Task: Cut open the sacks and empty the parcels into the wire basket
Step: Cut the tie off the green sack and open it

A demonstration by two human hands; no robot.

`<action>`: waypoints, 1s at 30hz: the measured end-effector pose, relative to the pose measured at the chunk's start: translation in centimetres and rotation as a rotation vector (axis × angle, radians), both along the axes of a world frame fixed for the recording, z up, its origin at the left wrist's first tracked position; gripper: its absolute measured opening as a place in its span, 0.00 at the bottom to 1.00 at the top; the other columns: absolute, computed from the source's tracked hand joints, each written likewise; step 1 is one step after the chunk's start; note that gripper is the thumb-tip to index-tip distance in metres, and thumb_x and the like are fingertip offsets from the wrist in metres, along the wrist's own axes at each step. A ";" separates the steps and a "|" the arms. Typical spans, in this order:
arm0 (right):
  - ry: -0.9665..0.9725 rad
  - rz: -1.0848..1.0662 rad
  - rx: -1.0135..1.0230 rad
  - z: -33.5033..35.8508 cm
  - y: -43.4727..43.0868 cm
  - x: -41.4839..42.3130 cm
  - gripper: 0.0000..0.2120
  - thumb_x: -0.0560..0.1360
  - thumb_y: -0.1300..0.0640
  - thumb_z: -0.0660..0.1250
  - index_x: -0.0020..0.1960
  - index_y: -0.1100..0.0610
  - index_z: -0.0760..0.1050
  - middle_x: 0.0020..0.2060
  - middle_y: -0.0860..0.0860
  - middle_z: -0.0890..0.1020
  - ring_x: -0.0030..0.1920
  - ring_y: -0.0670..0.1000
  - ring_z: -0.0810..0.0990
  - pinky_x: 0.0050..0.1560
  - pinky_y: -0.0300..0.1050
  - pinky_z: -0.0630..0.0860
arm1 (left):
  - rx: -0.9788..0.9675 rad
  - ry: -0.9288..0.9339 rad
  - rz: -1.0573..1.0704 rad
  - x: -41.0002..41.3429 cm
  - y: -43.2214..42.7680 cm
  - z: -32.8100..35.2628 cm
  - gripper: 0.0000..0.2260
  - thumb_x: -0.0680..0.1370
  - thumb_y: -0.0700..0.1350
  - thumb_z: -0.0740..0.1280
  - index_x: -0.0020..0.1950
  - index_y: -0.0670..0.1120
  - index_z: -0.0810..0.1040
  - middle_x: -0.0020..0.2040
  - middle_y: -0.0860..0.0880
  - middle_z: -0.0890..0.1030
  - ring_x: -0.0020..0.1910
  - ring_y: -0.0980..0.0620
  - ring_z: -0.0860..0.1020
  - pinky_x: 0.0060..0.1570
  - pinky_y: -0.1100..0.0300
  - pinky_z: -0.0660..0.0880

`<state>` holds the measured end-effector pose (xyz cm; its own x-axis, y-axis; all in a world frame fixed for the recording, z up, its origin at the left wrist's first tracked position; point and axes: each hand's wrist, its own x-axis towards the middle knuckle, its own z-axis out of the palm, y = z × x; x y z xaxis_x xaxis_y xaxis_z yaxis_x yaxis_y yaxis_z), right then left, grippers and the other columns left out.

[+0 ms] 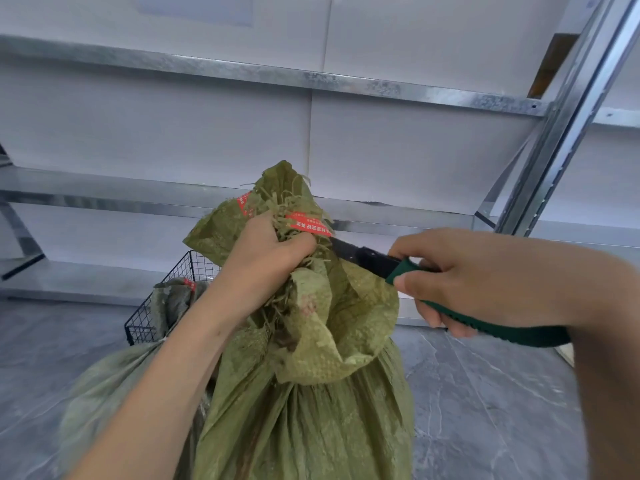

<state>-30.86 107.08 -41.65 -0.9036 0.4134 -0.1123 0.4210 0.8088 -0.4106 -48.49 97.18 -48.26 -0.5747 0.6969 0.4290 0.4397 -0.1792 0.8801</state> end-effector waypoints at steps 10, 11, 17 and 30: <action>-0.053 0.031 0.074 -0.3 -1.3 -1.5 0.06 0.81 0.53 0.56 0.49 0.51 0.71 0.30 0.51 0.80 0.24 0.46 0.75 0.28 0.36 0.73 | -0.058 0.024 0.040 0.4 -0.1 0.0 0.01 0.75 0.38 0.63 0.46 0.43 0.72 0.40 0.47 0.76 0.39 0.51 0.75 0.43 0.56 0.71; -0.030 0.031 0.083 -0.4 -1.4 -1.7 0.06 0.81 0.53 0.56 0.48 0.51 0.71 0.31 0.51 0.80 0.24 0.45 0.75 0.27 0.35 0.72 | -0.053 0.047 0.053 0.5 -0.2 -0.1 0.03 0.75 0.39 0.63 0.45 0.46 0.71 0.40 0.48 0.76 0.39 0.52 0.75 0.41 0.58 0.71; 0.137 0.036 0.142 -1.0 -1.7 -3.2 0.06 0.81 0.53 0.56 0.51 0.51 0.71 0.36 0.50 0.79 0.32 0.48 0.79 0.39 0.48 0.77 | 0.022 0.134 0.124 0.7 -0.2 -0.8 0.16 0.70 0.48 0.61 0.55 0.53 0.61 0.49 0.50 0.73 0.48 0.53 0.73 0.42 0.61 0.67; 0.407 0.156 -0.146 -2.9 -0.5 -5.4 0.04 0.80 0.56 0.60 0.51 0.51 0.73 0.32 0.51 0.78 0.29 0.43 0.75 0.31 0.35 0.73 | 0.224 -0.164 0.058 0.8 -0.7 -0.8 0.39 0.66 0.45 0.63 0.75 0.55 0.51 0.67 0.51 0.70 0.60 0.58 0.74 0.58 0.60 0.73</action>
